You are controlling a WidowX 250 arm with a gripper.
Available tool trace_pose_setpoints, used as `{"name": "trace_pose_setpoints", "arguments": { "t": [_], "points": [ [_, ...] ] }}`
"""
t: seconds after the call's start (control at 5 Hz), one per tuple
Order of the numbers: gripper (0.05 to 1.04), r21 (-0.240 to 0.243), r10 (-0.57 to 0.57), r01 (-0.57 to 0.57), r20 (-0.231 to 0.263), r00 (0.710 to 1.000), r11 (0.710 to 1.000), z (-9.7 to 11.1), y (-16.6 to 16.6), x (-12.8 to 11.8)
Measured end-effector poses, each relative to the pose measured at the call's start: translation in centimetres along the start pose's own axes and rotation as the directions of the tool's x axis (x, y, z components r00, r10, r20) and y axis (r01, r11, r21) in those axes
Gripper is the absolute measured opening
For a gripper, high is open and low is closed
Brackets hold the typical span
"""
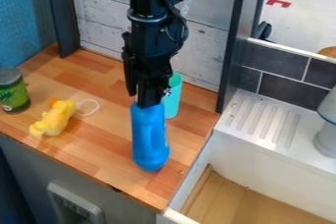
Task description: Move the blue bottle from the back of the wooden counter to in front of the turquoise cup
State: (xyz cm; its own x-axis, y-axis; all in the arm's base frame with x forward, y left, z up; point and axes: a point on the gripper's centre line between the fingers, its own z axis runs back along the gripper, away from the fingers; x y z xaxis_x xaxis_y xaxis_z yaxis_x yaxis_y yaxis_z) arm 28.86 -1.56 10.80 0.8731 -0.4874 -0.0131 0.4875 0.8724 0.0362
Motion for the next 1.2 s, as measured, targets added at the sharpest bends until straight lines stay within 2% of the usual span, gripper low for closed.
{"name": "trace_pose_setpoints", "arguments": {
  "t": [0.2,0.4,0.6,0.8,1.0,1.2],
  "points": [
    [0.551,-0.023,0.037,-0.037,0.004,0.999,0.999,0.0,-0.2,0.1],
    [0.835,-0.045,0.066,-0.064,0.034,0.997,0.997,0.7,0.1,-0.2],
    [1.016,-0.035,0.099,-0.095,0.114,0.989,0.995,3.5,0.5,-0.9],
    [1.010,-0.023,0.155,-0.154,0.150,0.976,0.988,5.3,2.1,-2.1],
    [1.009,0.102,0.241,-0.254,0.127,0.962,0.962,7.0,6.1,-4.2],
    [1.009,0.129,0.376,-0.382,0.064,0.924,0.915,6.2,10.4,-6.2]
  ]
}}
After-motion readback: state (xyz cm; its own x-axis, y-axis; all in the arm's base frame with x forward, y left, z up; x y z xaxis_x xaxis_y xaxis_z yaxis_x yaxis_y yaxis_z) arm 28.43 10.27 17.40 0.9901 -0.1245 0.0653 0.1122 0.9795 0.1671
